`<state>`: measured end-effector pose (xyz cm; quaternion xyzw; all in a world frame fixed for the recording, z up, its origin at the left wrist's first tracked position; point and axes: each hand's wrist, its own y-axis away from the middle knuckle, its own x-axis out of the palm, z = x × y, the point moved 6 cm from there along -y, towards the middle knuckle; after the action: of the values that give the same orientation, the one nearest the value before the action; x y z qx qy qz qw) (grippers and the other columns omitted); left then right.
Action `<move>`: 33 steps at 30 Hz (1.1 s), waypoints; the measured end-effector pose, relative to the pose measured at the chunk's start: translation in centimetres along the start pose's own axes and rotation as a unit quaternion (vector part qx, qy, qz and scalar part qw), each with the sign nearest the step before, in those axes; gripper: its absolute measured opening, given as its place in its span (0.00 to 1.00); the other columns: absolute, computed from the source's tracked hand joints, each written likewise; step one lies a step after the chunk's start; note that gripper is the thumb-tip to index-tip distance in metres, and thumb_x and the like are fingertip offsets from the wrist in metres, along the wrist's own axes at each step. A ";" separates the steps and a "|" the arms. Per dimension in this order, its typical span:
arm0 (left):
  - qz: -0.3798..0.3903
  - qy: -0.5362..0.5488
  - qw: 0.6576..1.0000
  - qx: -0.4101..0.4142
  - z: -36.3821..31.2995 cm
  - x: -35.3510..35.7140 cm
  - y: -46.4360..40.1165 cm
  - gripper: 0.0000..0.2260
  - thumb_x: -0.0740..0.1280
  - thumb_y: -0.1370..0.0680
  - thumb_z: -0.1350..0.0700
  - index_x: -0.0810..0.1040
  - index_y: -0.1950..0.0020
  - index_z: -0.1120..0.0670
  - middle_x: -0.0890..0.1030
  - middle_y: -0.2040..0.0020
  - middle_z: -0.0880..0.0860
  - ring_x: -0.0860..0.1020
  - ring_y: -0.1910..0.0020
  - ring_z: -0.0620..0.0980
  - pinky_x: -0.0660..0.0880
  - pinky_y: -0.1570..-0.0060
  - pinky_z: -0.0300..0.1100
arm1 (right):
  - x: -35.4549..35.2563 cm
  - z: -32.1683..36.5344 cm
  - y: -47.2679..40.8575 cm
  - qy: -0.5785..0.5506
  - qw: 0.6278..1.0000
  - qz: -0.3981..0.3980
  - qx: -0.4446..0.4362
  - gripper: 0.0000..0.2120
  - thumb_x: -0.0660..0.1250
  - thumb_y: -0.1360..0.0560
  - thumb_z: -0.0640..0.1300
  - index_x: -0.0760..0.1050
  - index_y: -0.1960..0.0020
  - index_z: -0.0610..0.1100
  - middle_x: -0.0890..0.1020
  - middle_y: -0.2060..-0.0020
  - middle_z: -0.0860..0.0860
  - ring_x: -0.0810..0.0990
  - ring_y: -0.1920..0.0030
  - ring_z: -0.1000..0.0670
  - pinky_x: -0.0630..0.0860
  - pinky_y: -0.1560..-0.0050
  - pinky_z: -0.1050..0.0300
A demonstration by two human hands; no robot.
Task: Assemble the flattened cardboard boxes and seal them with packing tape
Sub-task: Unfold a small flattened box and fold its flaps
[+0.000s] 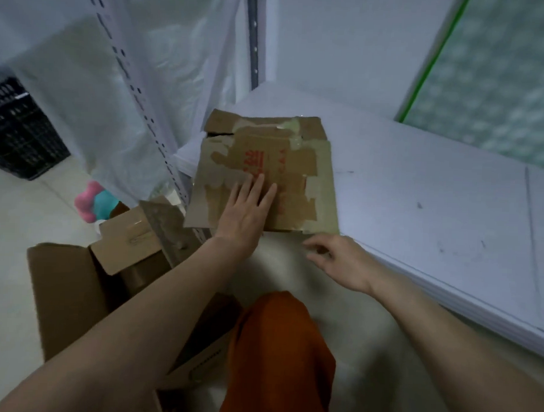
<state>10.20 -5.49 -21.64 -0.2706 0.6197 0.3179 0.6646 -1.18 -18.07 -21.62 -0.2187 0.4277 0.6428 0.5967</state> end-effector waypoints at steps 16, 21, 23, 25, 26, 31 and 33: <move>-0.026 0.084 0.983 0.164 -19.4 -5.4 4.9 0.34 0.56 0.19 0.64 0.36 0.22 0.57 0.40 0.21 0.56 0.40 0.22 0.59 0.43 0.24 0.57 | -5.2 -13.0 14.3 -0.699 0.620 -0.281 0.219 0.16 0.50 0.20 0.37 0.76 0.45 0.35 0.83 0.56 0.38 0.82 0.58 0.41 0.83 0.62 0.51; -0.057 0.300 0.913 0.269 -25.7 -6.1 8.7 0.27 0.45 0.22 0.60 0.45 0.22 0.55 0.49 0.21 0.54 0.44 0.22 0.53 0.45 0.23 0.53 | -9.0 -13.5 19.9 -0.808 0.504 -0.289 0.095 0.24 0.55 0.20 0.57 0.84 0.53 0.43 0.85 0.55 0.43 0.85 0.58 0.45 0.82 0.60 0.49; -0.043 0.349 0.893 0.282 -28.2 -6.4 9.6 0.30 0.51 0.21 0.66 0.42 0.24 0.51 0.47 0.21 0.49 0.43 0.22 0.49 0.47 0.23 0.50 | -11.0 -12.3 21.8 -0.803 0.521 -0.288 0.032 0.23 0.58 0.22 0.55 0.85 0.62 0.43 0.85 0.60 0.45 0.85 0.63 0.49 0.81 0.65 0.55; -0.021 0.370 0.883 0.286 -30.3 -6.9 10.4 0.39 0.58 0.23 0.71 0.37 0.26 0.46 0.41 0.23 0.42 0.40 0.23 0.43 0.46 0.23 0.46 | -12.5 -11.3 23.3 -0.793 0.530 -0.301 -0.004 0.14 0.66 0.33 0.51 0.84 0.69 0.43 0.84 0.67 0.46 0.84 0.69 0.50 0.78 0.72 0.60; -0.015 0.375 0.880 0.291 -31.2 -7.3 10.7 0.42 0.60 0.24 0.70 0.35 0.27 0.44 0.39 0.24 0.40 0.39 0.23 0.42 0.46 0.23 0.45 | -12.9 -11.2 23.9 -0.786 0.534 -0.310 -0.006 0.14 0.66 0.35 0.51 0.84 0.70 0.43 0.84 0.68 0.47 0.83 0.70 0.51 0.78 0.73 0.60; 0.150 0.350 0.860 0.341 -33.4 -8.1 11.1 0.51 0.72 0.26 0.51 0.30 0.25 0.39 0.30 0.25 0.40 0.33 0.24 0.45 0.46 0.23 0.54 | -13.5 -12.7 25.0 -0.754 0.566 -0.331 0.037 0.22 0.56 0.20 0.53 0.83 0.59 0.45 0.85 0.66 0.48 0.84 0.67 0.53 0.78 0.71 0.63; 0.224 0.394 0.825 0.338 -33.1 -9.3 10.8 0.52 0.73 0.31 0.41 0.38 0.22 0.42 0.35 0.22 0.43 0.38 0.23 0.46 0.49 0.23 0.53 | -13.4 -13.0 25.0 -0.754 0.571 -0.321 0.044 0.19 0.56 0.20 0.55 0.81 0.54 0.44 0.86 0.62 0.48 0.85 0.64 0.52 0.79 0.66 0.61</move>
<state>-19.88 -24.25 -14.83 0.0146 0.9411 0.0951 0.3243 -25.47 -34.43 -10.81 0.2493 -0.2477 0.3216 0.8792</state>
